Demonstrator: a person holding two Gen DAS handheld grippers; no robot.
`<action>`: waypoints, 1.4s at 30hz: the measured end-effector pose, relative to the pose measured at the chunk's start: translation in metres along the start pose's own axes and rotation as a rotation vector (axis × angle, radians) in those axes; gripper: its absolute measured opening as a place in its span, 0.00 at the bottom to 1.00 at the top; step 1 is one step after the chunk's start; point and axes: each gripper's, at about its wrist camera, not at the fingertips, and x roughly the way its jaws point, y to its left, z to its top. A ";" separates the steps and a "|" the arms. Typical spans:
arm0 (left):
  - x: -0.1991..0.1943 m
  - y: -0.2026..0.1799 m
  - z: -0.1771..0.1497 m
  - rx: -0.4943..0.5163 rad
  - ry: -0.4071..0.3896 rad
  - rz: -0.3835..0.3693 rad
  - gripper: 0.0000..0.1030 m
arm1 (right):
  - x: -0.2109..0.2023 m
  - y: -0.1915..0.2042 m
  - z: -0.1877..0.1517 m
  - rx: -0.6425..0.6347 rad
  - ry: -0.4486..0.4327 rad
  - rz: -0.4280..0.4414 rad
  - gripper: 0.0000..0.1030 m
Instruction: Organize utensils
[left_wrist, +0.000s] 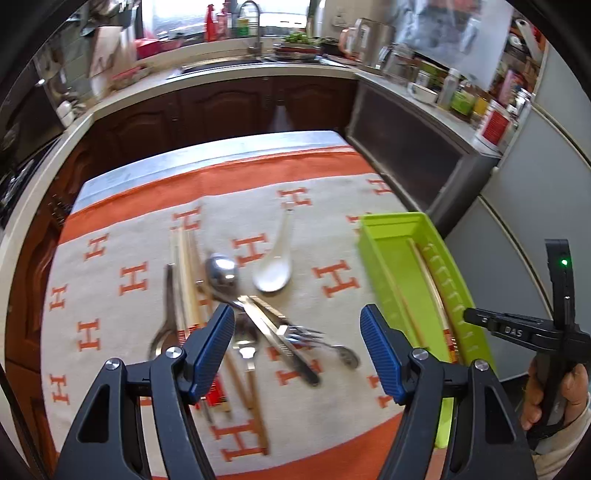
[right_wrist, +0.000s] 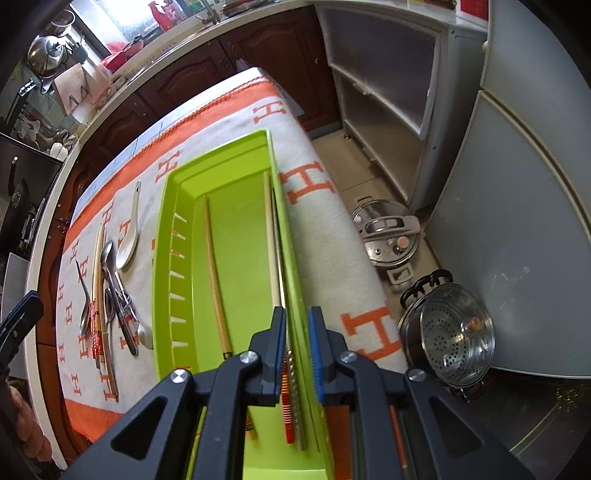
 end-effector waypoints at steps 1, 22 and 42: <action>-0.001 0.008 -0.001 -0.014 -0.001 0.012 0.67 | 0.000 0.001 0.000 0.001 -0.006 -0.005 0.12; -0.010 0.087 -0.016 -0.153 -0.019 0.137 0.67 | 0.011 0.027 0.015 -0.021 -0.014 -0.059 0.10; -0.008 0.145 -0.043 -0.240 0.006 0.149 0.67 | 0.005 0.148 -0.004 -0.394 0.064 0.141 0.21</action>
